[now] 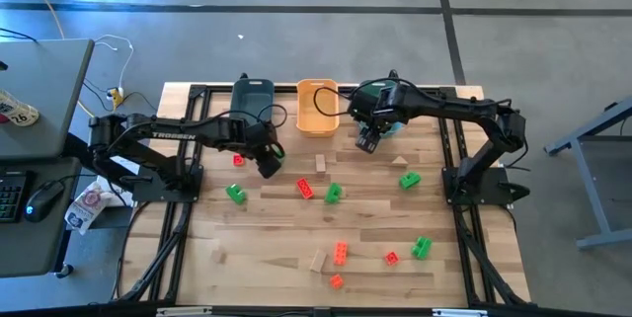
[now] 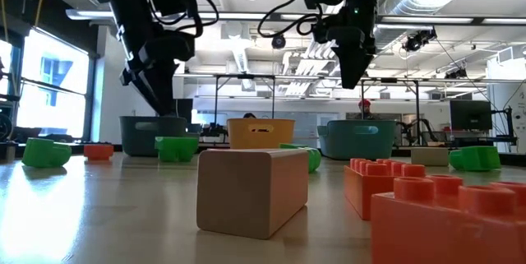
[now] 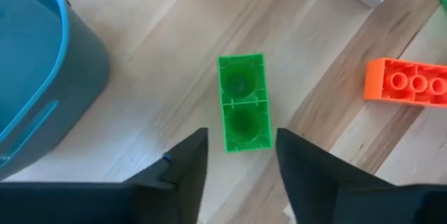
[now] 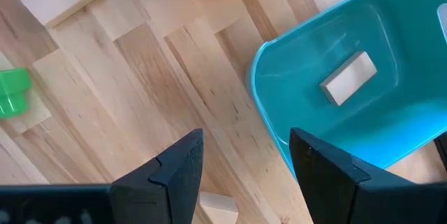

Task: Sort & place blocks by color
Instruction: Put the green game piece into the dark blue bin

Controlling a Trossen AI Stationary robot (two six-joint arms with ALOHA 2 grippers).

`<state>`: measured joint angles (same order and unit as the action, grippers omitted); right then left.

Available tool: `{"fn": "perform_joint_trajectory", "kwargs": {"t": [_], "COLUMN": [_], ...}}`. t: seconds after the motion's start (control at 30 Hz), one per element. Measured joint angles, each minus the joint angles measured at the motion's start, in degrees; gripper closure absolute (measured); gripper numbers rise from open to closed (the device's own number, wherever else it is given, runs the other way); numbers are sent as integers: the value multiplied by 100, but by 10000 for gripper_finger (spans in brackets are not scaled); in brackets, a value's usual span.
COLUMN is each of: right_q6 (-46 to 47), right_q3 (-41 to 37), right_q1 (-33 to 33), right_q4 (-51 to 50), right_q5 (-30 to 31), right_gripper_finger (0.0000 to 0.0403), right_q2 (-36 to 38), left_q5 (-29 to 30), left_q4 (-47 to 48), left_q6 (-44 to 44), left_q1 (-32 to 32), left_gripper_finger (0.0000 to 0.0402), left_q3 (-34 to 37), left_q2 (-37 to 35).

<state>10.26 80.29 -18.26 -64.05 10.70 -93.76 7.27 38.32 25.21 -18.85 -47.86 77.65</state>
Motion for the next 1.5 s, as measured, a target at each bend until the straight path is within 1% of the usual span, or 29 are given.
{"fn": "perform_joint_trajectory", "kwargs": {"t": [0.2, 0.3, 0.4, 0.47, 0.67, 0.93, 1.07, 1.33, 1.43, 1.5], "right_q6": [1, 0, 1, 2, 25, 35, 39, 131, 285, 339], "right_q3": [0, 0, 0, 0, 0, 0, 0, 0, 0, 0], "right_q1": [0, 0, 0, 0, 0, 0, 0, 5, 56, 132], "right_q4": [2, 2, 2, 2, 7, 7, 6, -13, -163, -264], "right_q5": [4, 6, 7, 6, 6, 4, 6, 0, -9, -12], "right_gripper_finger": [203, 203, 203, 203, 203, 203, 203, 203, 203, 203], "right_q2": [0, -1, -2, -4, -4, -4, -4, -4, -4, -4], "left_q5": [-185, -207, -173, -157, 151, -16, 90, 90, 87, 84], "left_q4": [-417, -491, -534, -559, -562, -700, -745, -871, -868, -866], "left_q6": [2, 4, 4, 4, 6, 6, 6, 0, -174, -235], "left_q1": [13, 13, 9, 7, 7, 7, 7, 7, 7, 7], "left_gripper_finger": [183, 168, 161, 161, 162, 161, 162, 163, 177, 198], "left_q3": [-9, -7, -7, -6, -4, -4, -4, -2, -2, -2], "left_q2": [192, 326, 440, 521, 647, 974, 1168, 1463, 1480, 1480]}}
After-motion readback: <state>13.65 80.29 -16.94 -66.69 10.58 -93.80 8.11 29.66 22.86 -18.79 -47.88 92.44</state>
